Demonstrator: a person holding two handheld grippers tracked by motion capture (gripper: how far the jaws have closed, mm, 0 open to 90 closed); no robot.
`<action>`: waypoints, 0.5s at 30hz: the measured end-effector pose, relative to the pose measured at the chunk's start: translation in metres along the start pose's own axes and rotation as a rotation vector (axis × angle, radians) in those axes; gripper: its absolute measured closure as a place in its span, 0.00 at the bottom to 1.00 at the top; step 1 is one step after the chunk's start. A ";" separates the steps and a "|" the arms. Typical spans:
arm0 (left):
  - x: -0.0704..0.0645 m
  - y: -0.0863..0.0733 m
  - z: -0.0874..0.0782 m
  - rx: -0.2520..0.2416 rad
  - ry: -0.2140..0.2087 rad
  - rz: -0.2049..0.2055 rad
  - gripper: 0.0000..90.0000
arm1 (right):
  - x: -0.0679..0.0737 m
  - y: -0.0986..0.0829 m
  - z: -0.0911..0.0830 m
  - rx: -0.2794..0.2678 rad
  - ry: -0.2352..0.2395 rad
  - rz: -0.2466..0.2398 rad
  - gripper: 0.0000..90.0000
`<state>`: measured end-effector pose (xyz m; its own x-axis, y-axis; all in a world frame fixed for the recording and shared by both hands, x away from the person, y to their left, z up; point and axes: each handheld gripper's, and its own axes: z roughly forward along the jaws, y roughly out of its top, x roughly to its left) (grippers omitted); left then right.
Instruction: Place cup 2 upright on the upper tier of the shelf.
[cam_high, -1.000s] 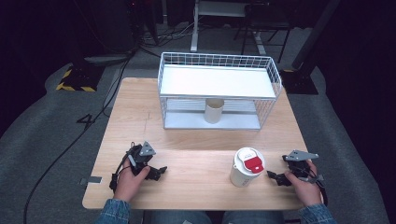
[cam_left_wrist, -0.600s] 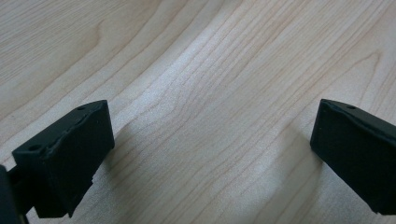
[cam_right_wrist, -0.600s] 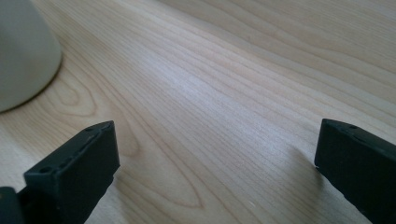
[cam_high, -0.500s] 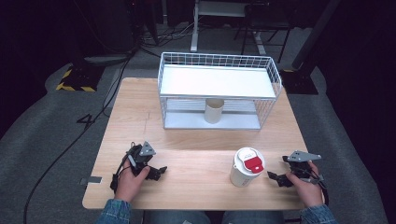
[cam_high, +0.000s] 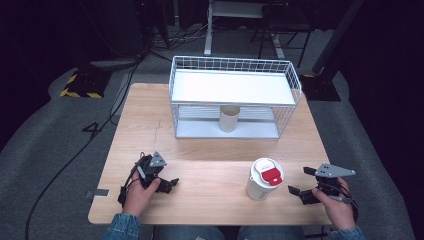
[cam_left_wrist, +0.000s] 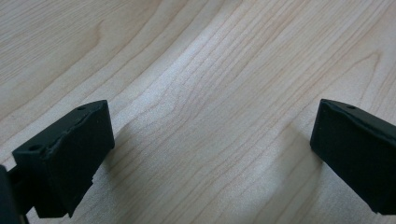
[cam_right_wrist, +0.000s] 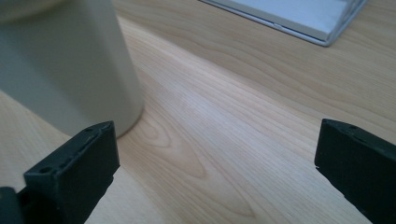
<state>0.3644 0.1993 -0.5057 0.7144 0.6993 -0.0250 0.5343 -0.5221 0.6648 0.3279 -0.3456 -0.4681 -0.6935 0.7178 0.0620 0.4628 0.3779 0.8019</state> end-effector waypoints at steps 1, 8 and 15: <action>0.000 0.000 0.000 0.000 0.000 0.000 0.00 | 0.000 0.000 0.000 0.000 0.000 0.000 0.00; 0.000 0.000 0.000 0.000 0.000 0.000 0.00 | 0.018 0.008 -0.010 -0.049 0.042 -0.012 0.00; 0.000 0.000 0.000 0.000 -0.001 0.000 0.00 | 0.036 0.015 -0.012 -0.079 0.087 -0.028 0.00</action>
<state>0.3644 0.1994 -0.5056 0.7146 0.6991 -0.0255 0.5345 -0.5221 0.6646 0.3032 -0.3211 -0.4465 -0.7526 0.6526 0.0877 0.4001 0.3475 0.8480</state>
